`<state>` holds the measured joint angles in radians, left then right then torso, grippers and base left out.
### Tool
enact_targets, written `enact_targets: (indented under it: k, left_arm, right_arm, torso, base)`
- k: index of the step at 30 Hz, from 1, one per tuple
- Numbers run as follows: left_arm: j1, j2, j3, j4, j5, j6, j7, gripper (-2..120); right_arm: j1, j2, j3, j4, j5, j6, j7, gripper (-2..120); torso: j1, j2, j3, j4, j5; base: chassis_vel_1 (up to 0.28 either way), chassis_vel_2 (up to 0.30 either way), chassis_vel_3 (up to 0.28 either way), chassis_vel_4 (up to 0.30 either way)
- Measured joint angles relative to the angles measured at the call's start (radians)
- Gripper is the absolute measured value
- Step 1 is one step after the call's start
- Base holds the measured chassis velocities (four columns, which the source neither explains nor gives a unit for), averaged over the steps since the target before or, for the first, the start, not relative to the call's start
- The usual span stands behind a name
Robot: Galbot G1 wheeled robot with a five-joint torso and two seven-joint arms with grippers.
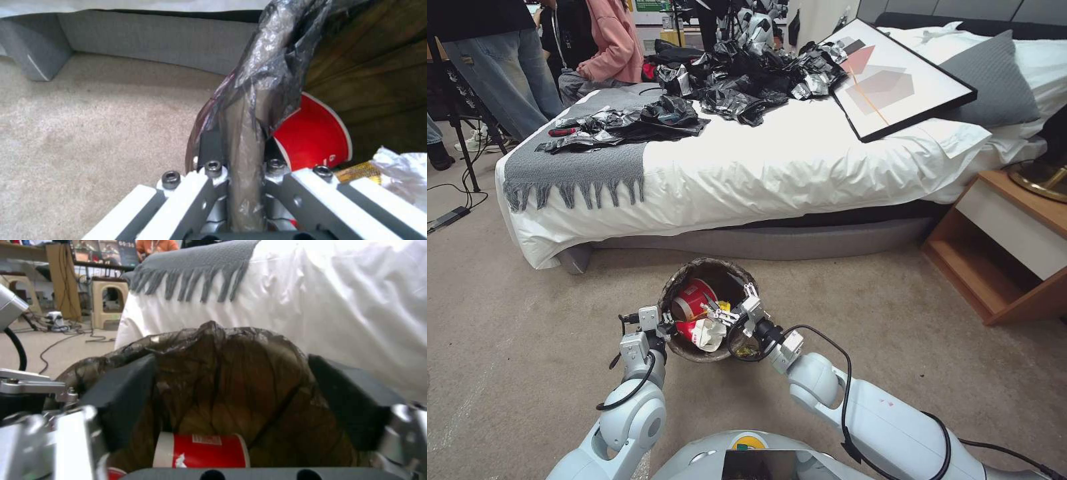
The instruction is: Pick up the trash bin, then pick up the garbage from the floor and place it into the trash bin.
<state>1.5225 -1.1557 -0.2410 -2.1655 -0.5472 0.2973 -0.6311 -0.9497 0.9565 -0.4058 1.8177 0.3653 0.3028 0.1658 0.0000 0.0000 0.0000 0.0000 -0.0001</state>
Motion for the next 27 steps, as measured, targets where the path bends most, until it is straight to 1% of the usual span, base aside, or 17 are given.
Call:
enact_targets:
  k: [2,3,9,11,16,19,20,23,24,26,27]
  left_arm:
    - [-0.001,0.000,0.000,0.001,0.000,0.000,0.000,0]
    - [-0.002,0.000,0.000,0.002,0.000,-0.001,0.000,0]
    - [-0.004,-0.002,0.000,0.004,-0.001,-0.001,0.000,0]
    - [-0.005,-0.003,0.000,0.005,-0.002,-0.001,0.000,0]
    - [-0.005,-0.001,0.000,0.005,-0.003,-0.001,0.000,0]
    - [-0.001,0.001,-0.006,0.005,-0.002,-0.004,0.000,0]
    - [-0.001,0.001,-0.006,0.005,-0.002,-0.004,0.000,0]
    - [0.000,-0.001,-0.008,0.005,0.001,-0.007,0.000,0]
    - [0.000,-0.001,-0.008,0.005,0.001,-0.007,0.000,0]
    - [0.001,-0.003,-0.009,0.005,0.003,-0.010,-0.001,0]
    - [0.001,-0.003,-0.009,0.005,0.003,-0.010,-0.001,0]
  right_arm:
    - [0.002,0.001,-0.001,0.000,0.001,0.000,0.003,94]
    - [0.003,0.001,0.000,0.001,0.001,0.000,0.006,97]
    - [0.003,0.004,0.019,0.012,0.005,-0.002,0.018,100]
    - [-0.006,0.001,0.073,0.047,0.024,-0.007,0.027,100]
    - [-0.018,-0.011,0.121,0.083,0.043,-0.017,0.045,100]
    - [-0.078,-0.031,0.268,0.159,0.059,-0.063,0.128,100]
    - [-0.078,-0.031,0.268,0.159,0.059,-0.063,0.128,100]
    - [-0.135,-0.028,0.392,0.200,0.056,-0.126,0.214,100]
    - [-0.135,-0.028,0.392,0.200,0.056,-0.126,0.214,100]
    - [-0.179,-0.026,0.458,0.210,0.046,-0.143,0.241,100]
    - [-0.179,-0.026,0.458,0.210,0.046,-0.143,0.241,100]
  torso:
    - [0.000,0.000,0.000,0.0000,0.0000]
    - [0.000,0.000,0.000,0.0000,0.0000]
    - [0.000,0.000,0.000,0.0000,0.0000]
    - [0.000,0.000,0.000,0.0001,0.0001]
    - [0.000,0.000,0.000,0.0000,0.0001]
    - [0.000,0.000,0.000,-0.0001,0.0001]
    - [0.000,0.000,0.000,-0.0001,0.0001]
    - [0.000,0.000,0.000,-0.0001,0.0002]
    - [0.000,0.000,0.000,-0.0001,0.0002]
    - [0.000,0.000,0.000,0.0000,0.0003]
    - [0.000,0.000,0.000,0.0000,0.0003]
  base:
    - [0.000,0.000,0.000,0.000]
    - [0.000,0.000,0.000,0.000]
    - [0.000,0.000,0.000,0.000]
    - [0.000,0.000,0.000,0.000]
    - [0.000,0.000,0.000,0.000]
    - [0.000,0.000,0.000,0.000]
    - [0.000,0.000,0.000,0.000]
    - [0.000,0.000,0.000,0.000]
    - [0.000,0.000,0.000,0.000]
    - [0.000,0.000,0.000,0.000]
    - [0.000,0.000,0.000,0.000]
